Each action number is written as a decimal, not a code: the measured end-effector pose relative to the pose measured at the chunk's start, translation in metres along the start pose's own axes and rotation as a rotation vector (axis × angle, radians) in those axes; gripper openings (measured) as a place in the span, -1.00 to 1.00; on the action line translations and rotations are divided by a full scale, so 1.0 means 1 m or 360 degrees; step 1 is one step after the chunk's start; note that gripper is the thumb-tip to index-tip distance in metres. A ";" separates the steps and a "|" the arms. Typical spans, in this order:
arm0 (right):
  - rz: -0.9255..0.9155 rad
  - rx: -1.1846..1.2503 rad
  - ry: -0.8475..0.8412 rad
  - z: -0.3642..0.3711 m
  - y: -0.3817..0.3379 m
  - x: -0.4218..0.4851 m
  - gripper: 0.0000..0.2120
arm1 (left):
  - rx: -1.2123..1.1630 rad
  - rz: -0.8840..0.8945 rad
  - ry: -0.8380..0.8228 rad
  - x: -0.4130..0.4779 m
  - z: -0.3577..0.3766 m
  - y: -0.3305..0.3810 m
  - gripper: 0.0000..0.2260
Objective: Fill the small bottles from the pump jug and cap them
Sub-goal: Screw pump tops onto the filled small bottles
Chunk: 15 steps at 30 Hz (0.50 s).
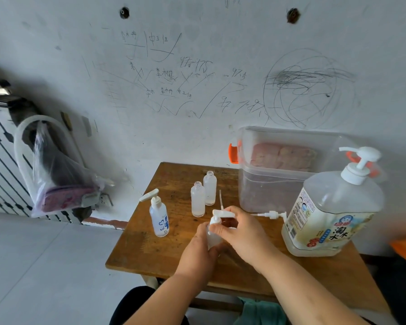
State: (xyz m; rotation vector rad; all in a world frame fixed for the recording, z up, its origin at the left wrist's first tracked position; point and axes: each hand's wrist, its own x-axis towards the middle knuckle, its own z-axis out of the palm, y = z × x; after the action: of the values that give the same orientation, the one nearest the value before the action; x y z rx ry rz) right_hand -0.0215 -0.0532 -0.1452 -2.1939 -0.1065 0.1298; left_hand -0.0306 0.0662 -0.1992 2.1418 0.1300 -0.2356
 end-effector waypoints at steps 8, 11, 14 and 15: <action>-0.0004 0.0027 0.0089 0.007 0.002 0.001 -0.72 | -0.0015 0.0017 -0.0038 0.000 -0.001 -0.001 -0.52; -0.0043 -0.0008 -0.0020 0.007 0.003 0.002 -0.63 | -0.0020 0.0027 -0.0024 0.001 -0.001 -0.002 -0.55; -0.0058 -0.0011 0.0064 0.006 0.003 0.002 -0.73 | -0.0045 0.0045 -0.0027 0.001 -0.001 -0.004 -0.53; -0.0049 -0.0036 0.0096 0.005 0.002 0.002 -0.73 | -0.0045 0.0042 -0.0026 0.001 -0.001 -0.004 -0.54</action>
State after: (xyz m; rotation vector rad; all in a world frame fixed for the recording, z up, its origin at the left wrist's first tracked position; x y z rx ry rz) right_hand -0.0200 -0.0499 -0.1504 -2.2157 -0.1086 0.0452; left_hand -0.0302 0.0690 -0.2020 2.1116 0.0953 -0.2346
